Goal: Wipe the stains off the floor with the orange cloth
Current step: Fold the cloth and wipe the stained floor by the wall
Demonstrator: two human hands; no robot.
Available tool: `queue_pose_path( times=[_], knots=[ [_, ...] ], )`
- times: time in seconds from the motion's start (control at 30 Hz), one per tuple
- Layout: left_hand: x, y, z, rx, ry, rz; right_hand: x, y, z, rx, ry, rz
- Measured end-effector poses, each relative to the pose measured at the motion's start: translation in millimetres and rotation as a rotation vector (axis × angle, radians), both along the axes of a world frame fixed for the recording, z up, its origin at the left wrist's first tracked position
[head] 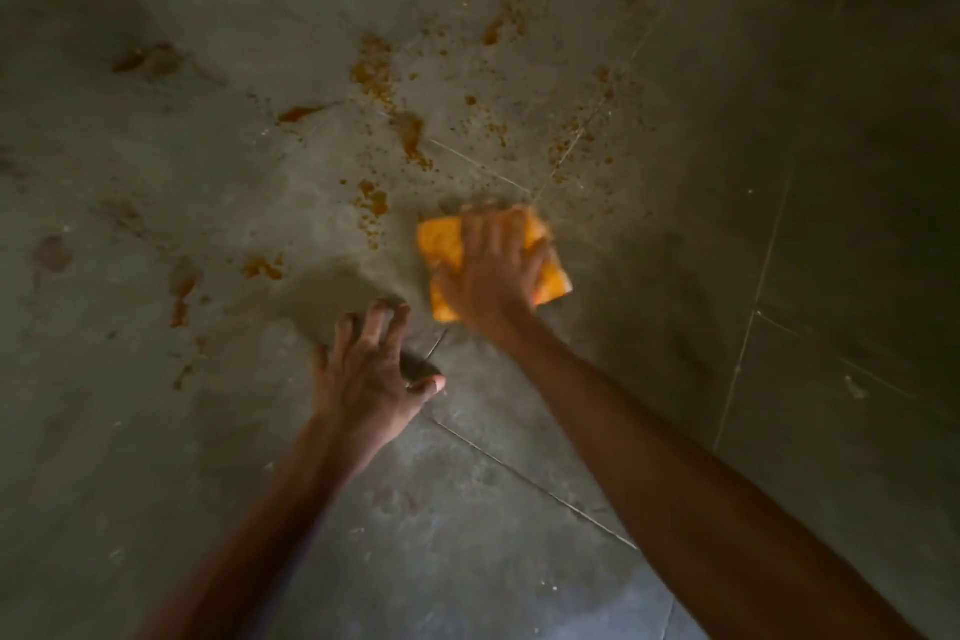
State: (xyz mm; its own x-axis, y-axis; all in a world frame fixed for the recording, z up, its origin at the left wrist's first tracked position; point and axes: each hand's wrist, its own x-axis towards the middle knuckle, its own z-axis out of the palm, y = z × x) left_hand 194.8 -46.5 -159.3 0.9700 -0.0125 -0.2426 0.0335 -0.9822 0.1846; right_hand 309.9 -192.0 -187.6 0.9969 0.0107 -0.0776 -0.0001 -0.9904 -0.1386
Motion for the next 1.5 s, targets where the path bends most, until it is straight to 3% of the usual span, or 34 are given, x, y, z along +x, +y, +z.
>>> queue_pose_path(
  times=[0.07, 0.13, 0.23, 0.33, 0.4, 0.5, 0.67, 0.77, 0.9, 0.97, 1.03, 1.1, 1.17, 1.23, 1.33, 1.43, 1.5],
  knots=[
    [-4.2, 1.1, 4.3, -0.024, -0.032, 0.003, -47.2, 14.2, 4.3, -0.037, -0.028, 0.250],
    [-8.8, -2.2, 6.5, -0.016, 0.024, -0.002, -79.5, -22.0, -0.2, -0.019, -0.041, 0.345],
    [-13.8, -8.7, -0.1, 0.036, 0.080, -0.020, -38.2, -96.4, -5.3, -0.119, -0.083, 0.140],
    [-15.6, -6.1, -4.2, 0.043, 0.055, -0.051, 30.2, -85.5, 5.3, -0.084, 0.097, -0.203],
    [-15.9, -9.8, -0.8, 0.035, 0.080, -0.036, 28.9, -36.4, 4.7, -0.052, 0.093, -0.155],
    [-13.2, -15.0, 16.8, -0.032, 0.125, 0.002, -43.6, 17.9, 7.0, -0.033, 0.087, 0.115],
    [-5.8, -12.1, 43.3, 0.087, 0.344, -0.125, -117.0, -29.2, 20.0, -0.079, 0.218, 0.129],
    [4.8, 3.5, 33.0, 0.076, 0.274, -0.180, -94.6, -64.6, 16.2, -0.086, 0.257, -0.024],
    [25.3, 9.6, 21.0, 0.013, 0.202, -0.196, -19.6, -73.9, 8.5, 0.101, 0.102, -0.436],
    [28.5, 8.0, 19.9, -0.013, 0.165, -0.176, 12.8, -48.1, 3.5, 0.117, 0.062, -0.497],
    [24.6, 9.0, 25.8, -0.042, 0.153, -0.183, 16.2, -10.8, 6.9, 0.084, 0.092, -0.376],
    [18.1, 23.6, 25.0, -0.107, 0.114, -0.130, -9.4, 22.6, 1.8, 0.032, 0.073, -0.066],
    [10.2, 49.5, 27.3, -0.175, 0.084, -0.111, -55.9, 27.0, 8.6, 0.038, 0.090, 0.153],
    [2.6, 89.6, 23.4, -0.166, -0.035, -0.076, -97.5, 6.6, 10.3, -0.004, 0.090, 0.240],
    [-4.6, 149.2, 18.3, -0.113, -0.113, 0.059, -75.0, -13.3, 4.2, -0.048, 0.079, -0.021],
    [-6.4, 182.5, 16.0, -0.091, -0.118, 0.175, 15.6, 52.9, 2.7, 0.155, -0.013, -0.477],
    [-6.4, 188.5, 16.7, -0.124, -0.097, 0.222, 46.2, 118.1, -0.2, 0.166, -0.015, -0.363]
  ],
)
